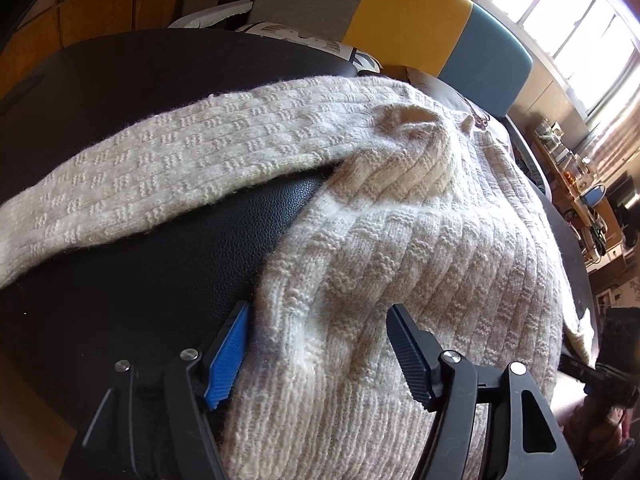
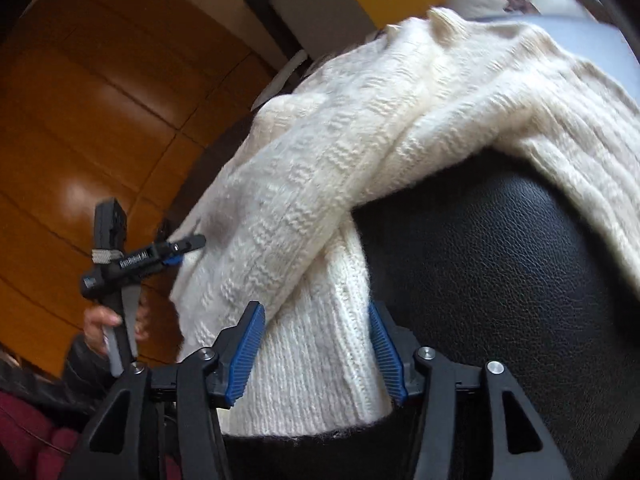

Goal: Fold clothes

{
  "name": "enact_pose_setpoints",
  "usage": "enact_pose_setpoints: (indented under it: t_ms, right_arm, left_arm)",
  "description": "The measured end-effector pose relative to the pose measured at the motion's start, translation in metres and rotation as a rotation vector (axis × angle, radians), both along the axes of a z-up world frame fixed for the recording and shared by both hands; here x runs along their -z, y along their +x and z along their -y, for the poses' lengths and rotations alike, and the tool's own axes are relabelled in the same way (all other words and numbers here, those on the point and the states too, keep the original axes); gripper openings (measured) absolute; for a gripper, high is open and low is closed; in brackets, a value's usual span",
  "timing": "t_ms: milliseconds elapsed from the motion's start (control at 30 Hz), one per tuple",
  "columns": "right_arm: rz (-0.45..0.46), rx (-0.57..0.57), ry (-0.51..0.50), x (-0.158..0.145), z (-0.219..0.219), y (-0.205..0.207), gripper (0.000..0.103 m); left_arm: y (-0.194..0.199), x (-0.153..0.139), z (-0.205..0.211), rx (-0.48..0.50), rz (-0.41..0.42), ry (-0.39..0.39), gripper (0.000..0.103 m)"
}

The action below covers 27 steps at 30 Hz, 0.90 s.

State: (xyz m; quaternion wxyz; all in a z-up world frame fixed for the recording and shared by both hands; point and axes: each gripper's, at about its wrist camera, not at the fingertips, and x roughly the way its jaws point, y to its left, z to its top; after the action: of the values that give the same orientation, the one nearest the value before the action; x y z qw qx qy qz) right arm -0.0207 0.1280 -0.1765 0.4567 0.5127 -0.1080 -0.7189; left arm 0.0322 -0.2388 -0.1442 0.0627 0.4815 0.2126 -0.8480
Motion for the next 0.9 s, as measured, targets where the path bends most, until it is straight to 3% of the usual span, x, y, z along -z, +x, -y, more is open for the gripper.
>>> enact_pose_setpoints:
  t_ms: [100,267,333,400,467,533,567,633,800,900]
  right_arm:
    - [0.051,0.017,-0.045,0.000,0.004,-0.002,0.082]
    - [-0.043,-0.007,0.005,-0.004,0.019,0.007,0.084]
    - [0.002,0.008,0.020,-0.005,0.019,0.004,0.084]
    - [0.114,0.017,-0.014,0.000,0.010,-0.005,0.084]
    - [0.236,0.027,-0.063,0.009,-0.003,-0.016,0.070]
    - [0.203,0.033,0.008,0.014,-0.008,-0.016,0.027]
    - [0.184,0.038,0.042,0.015,-0.009,-0.014,0.020]
    - [0.173,0.035,0.062,0.015,-0.010,-0.010,0.015]
    - [0.039,0.014,0.167,-0.003,0.005,0.006,0.008]
    - [-0.018,0.018,0.125,-0.032,-0.001,0.018,0.008]
  left_arm:
    - [-0.001,0.000,0.001,-0.005,0.003,0.008,0.071]
    - [-0.001,-0.001,0.002,-0.008,0.010,0.021,0.072]
    - [-0.001,-0.001,0.002,-0.010,0.012,0.026,0.072]
    - [0.000,-0.001,0.002,-0.010,0.011,0.029,0.073]
    - [-0.001,-0.001,0.001,-0.009,0.013,0.025,0.074]
    - [-0.002,0.000,0.000,-0.008,0.014,0.022,0.076]
    - [-0.002,0.000,-0.001,-0.007,0.014,0.019,0.078]
    - [-0.004,0.000,-0.004,-0.003,0.016,0.009,0.080]
    - [-0.007,0.000,-0.010,0.006,0.024,-0.022,0.084]
    - [-0.007,0.000,-0.010,-0.002,0.033,-0.013,0.084]
